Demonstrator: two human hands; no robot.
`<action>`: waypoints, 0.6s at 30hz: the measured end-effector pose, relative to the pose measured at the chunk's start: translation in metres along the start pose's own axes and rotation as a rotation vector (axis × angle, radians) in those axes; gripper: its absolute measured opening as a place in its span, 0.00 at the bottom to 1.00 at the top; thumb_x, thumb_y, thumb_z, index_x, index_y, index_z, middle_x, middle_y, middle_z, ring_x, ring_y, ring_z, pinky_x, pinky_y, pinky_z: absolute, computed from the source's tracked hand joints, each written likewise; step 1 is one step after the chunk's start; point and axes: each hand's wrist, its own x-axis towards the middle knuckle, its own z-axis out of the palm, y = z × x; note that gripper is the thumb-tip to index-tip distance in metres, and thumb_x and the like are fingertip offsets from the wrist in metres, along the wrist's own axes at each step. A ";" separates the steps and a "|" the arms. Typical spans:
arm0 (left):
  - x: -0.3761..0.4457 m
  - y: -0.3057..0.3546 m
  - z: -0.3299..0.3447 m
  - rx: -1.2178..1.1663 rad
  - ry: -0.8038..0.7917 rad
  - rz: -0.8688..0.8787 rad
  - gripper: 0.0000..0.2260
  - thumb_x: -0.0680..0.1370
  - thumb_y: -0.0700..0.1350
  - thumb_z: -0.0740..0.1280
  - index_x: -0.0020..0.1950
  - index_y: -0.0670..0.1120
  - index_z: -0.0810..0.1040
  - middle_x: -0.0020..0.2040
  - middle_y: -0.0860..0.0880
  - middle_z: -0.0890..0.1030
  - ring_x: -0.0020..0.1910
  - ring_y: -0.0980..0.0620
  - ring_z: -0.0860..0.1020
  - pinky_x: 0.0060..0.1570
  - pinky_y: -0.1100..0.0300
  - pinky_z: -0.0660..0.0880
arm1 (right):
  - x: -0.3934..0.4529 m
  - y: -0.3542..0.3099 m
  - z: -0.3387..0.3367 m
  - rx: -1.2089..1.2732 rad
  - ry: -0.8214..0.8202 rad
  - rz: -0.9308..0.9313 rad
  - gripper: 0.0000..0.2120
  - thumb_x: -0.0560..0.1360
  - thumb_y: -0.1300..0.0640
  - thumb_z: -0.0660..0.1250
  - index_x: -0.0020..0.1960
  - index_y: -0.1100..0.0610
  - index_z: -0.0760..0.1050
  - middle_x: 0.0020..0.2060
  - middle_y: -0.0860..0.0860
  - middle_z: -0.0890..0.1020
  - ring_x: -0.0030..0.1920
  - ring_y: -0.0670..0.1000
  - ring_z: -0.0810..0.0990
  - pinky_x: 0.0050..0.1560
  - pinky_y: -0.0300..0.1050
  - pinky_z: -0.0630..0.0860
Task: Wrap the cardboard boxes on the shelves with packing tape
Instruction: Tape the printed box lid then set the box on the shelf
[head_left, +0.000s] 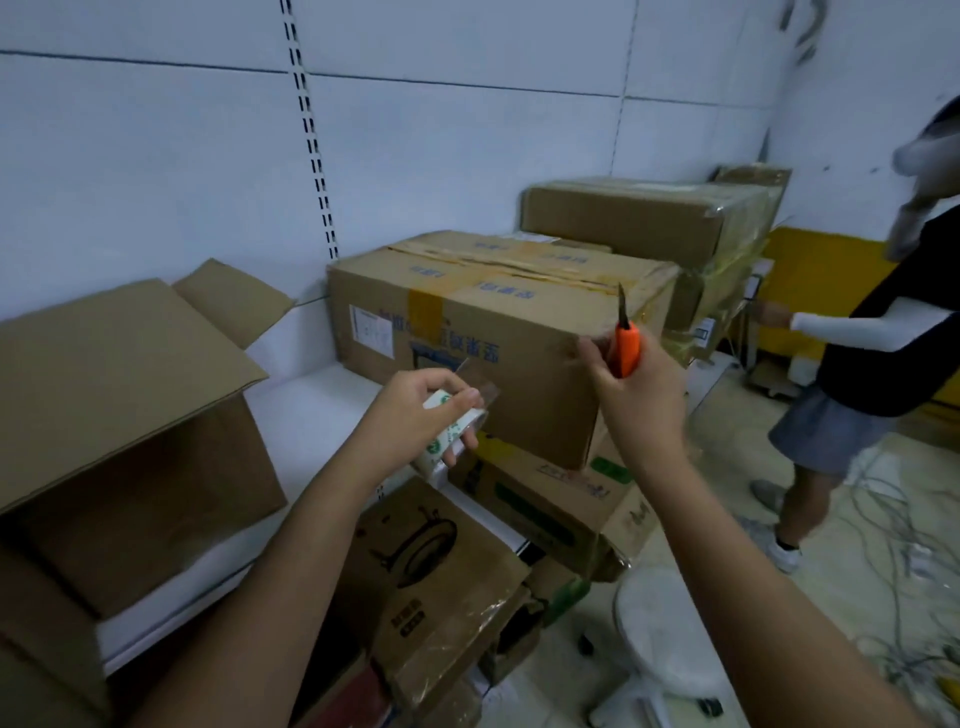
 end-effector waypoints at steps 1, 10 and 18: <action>0.000 0.005 0.005 -0.010 0.014 0.022 0.08 0.80 0.48 0.68 0.48 0.43 0.81 0.38 0.42 0.85 0.34 0.39 0.82 0.30 0.56 0.78 | 0.005 0.001 0.005 -0.017 -0.016 0.001 0.08 0.75 0.44 0.68 0.46 0.48 0.74 0.39 0.44 0.80 0.39 0.43 0.80 0.44 0.44 0.81; 0.003 0.035 0.042 -0.096 0.451 0.058 0.07 0.81 0.46 0.67 0.46 0.44 0.80 0.33 0.43 0.83 0.29 0.48 0.82 0.28 0.57 0.78 | 0.014 0.003 0.020 0.320 -0.207 0.024 0.15 0.76 0.42 0.68 0.39 0.51 0.74 0.28 0.45 0.75 0.29 0.43 0.73 0.33 0.38 0.72; 0.023 0.059 0.121 0.101 1.238 0.068 0.12 0.79 0.57 0.66 0.54 0.49 0.78 0.41 0.56 0.81 0.38 0.57 0.82 0.32 0.53 0.81 | 0.125 0.102 -0.037 0.293 0.176 0.100 0.16 0.82 0.48 0.61 0.40 0.56 0.74 0.33 0.53 0.76 0.33 0.52 0.73 0.34 0.41 0.67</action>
